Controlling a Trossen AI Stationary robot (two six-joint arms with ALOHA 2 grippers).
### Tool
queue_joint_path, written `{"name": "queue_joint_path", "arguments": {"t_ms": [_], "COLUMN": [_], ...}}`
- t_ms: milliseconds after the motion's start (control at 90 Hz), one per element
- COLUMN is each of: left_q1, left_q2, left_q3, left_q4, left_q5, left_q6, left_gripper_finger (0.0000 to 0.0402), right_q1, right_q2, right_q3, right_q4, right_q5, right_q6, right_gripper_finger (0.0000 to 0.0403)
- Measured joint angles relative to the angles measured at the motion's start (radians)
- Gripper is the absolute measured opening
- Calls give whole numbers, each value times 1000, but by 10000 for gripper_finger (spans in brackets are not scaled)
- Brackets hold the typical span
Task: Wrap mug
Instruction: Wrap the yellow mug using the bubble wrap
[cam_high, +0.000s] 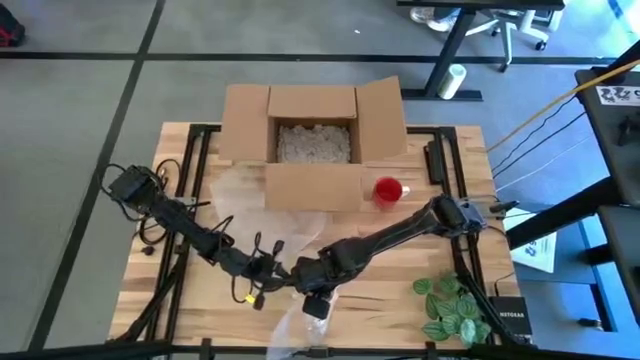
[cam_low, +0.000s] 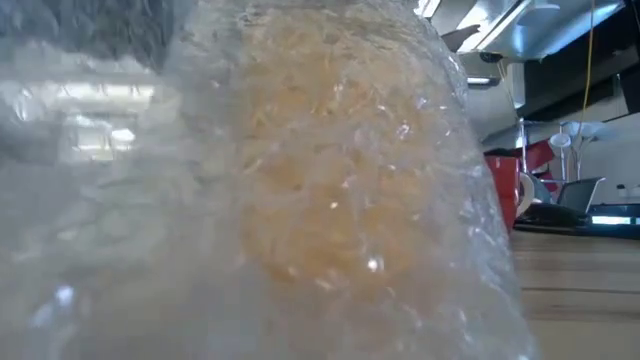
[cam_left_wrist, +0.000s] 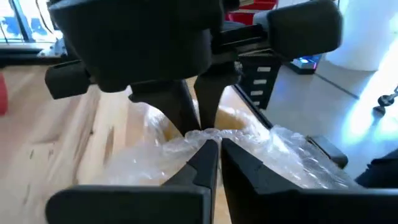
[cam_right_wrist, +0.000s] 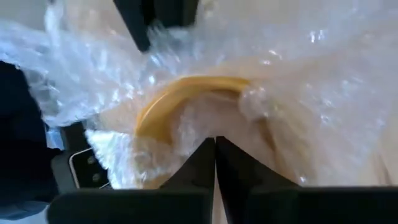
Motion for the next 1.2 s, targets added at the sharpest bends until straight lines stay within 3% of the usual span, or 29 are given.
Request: {"name": "queue_joint_path", "arguments": {"t_ms": [233, 644, 856, 1200], "left_q1": [20, 43, 42, 39], "left_q2": [0, 27, 114, 181], "left_q3": [48, 102, 134, 194], "left_q4": [-2, -8, -8, -8], "left_q5": [38, 93, 123, 126], "left_q6": [32, 24, -37, -49], "left_gripper_finger": [0, 0, 0, 0], "right_q1": [6, 6, 6, -10], "right_q2": [-54, -111, -111, -97], "right_q3": [0, 12, 18, 18], "right_q4": [-101, -182, -121, 28], "right_q5": [12, 142, 296, 243], "right_q6": [31, 59, 28, -35], "right_gripper_finger": [0, 0, 0, 0]}}
